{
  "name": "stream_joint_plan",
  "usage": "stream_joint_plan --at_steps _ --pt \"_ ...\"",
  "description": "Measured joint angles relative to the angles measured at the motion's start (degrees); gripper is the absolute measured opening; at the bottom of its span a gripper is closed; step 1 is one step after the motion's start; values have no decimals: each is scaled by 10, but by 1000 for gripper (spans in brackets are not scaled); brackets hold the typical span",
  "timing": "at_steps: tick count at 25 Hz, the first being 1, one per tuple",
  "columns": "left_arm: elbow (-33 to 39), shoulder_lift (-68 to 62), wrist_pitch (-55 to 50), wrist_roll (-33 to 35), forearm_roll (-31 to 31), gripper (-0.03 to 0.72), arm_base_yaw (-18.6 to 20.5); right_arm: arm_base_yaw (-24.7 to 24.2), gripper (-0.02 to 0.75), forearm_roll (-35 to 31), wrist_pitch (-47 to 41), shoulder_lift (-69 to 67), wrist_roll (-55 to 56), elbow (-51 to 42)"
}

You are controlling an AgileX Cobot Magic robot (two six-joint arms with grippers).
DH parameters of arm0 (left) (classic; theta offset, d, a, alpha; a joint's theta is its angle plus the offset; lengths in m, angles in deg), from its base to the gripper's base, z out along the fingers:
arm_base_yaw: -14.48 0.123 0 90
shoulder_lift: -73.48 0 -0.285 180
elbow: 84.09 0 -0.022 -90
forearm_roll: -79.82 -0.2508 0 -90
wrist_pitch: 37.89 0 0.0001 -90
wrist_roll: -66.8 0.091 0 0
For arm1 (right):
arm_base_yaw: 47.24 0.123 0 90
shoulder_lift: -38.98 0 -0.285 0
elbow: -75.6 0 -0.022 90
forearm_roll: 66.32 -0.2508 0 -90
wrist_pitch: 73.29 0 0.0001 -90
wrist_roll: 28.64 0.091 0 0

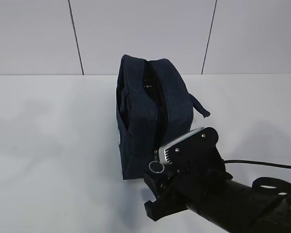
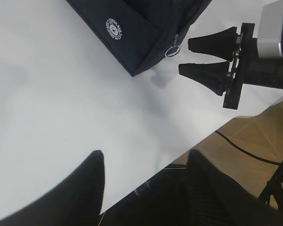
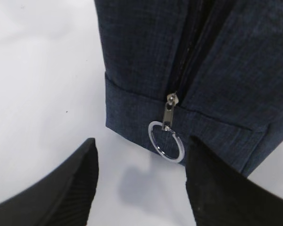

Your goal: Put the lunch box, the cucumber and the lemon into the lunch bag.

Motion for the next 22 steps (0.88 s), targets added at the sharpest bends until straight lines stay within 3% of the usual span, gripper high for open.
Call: stream_joint_plan --at_steps 22 --pt "0 0 4 0 0 382 0 0 452 -20 -2 -22 -50 4"
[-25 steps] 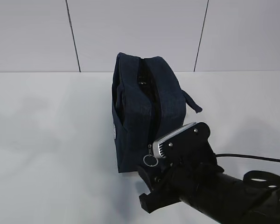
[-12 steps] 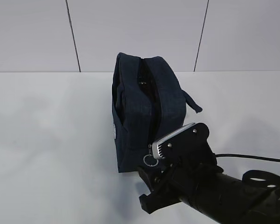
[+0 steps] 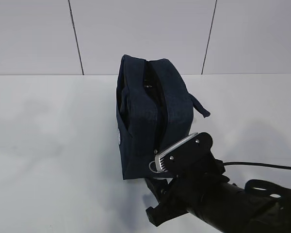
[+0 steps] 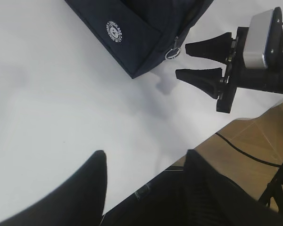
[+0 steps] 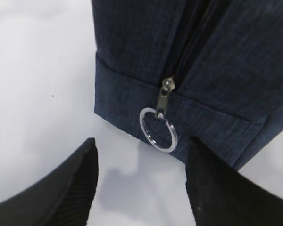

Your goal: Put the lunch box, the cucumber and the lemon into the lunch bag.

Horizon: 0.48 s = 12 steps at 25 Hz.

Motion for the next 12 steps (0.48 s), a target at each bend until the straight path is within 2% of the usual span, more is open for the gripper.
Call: stream_joint_plan --at_steps 12 --pt "0 0 0 0 0 379 0 0 449 -8 22 -54 -3 37"
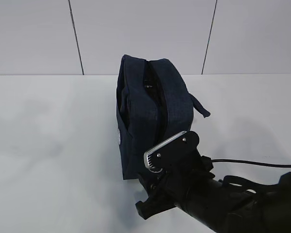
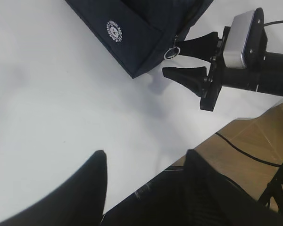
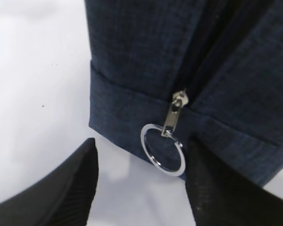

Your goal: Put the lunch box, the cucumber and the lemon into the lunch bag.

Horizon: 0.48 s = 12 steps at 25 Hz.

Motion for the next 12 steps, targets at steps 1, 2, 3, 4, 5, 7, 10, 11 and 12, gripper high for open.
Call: stream_joint_plan --at_steps 1,2,3,4,5,7,10,11,12 --pt "0 0 0 0 0 379 0 0 438 4 0 -1 0 3" --pt "0 0 0 0 0 379 0 0 423 9 1 -3 0 6" --pt "0 0 0 0 0 379 0 0 398 15 1 -4 0 8" --pt "0 0 0 0 0 379 0 0 368 17 1 -4 -1 9" --pt "0 0 0 0 0 379 0 0 344 20 1 -4 -1 10" --pt "0 0 0 0 0 379 0 0 297 21 1 -4 -1 11" --pt "0 0 0 0 0 379 0 0 251 21 2 -5 -1 11" --pt "0 0 0 0 0 379 0 0 232 21 2 -6 -1 11" --pt "0 0 0 0 0 379 0 0 213 21 2 -6 -1 11"
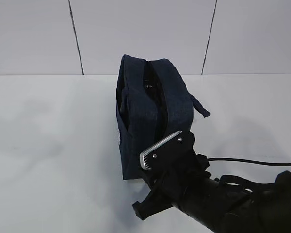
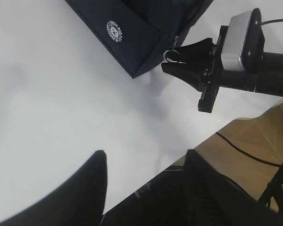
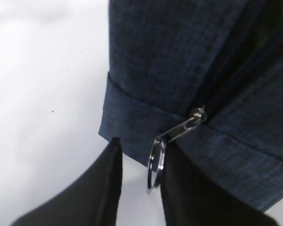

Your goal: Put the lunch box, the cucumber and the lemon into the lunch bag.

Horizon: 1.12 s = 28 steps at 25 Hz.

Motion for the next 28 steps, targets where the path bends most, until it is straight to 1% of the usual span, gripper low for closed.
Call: stream_joint_plan --at_steps 6,9,18,24,28 --pt "0 0 0 0 0 379 0 0 68 0 0 0 0 0" --pt "0 0 0 0 0 379 0 0 8 -12 0 0 0 0" --pt "0 0 0 0 0 379 0 0 8 -52 -3 0 0 0" --pt "0 0 0 0 0 379 0 0 8 -78 -69 39 -5 0" --pt "0 0 0 0 0 379 0 0 8 -110 -134 79 -52 0"
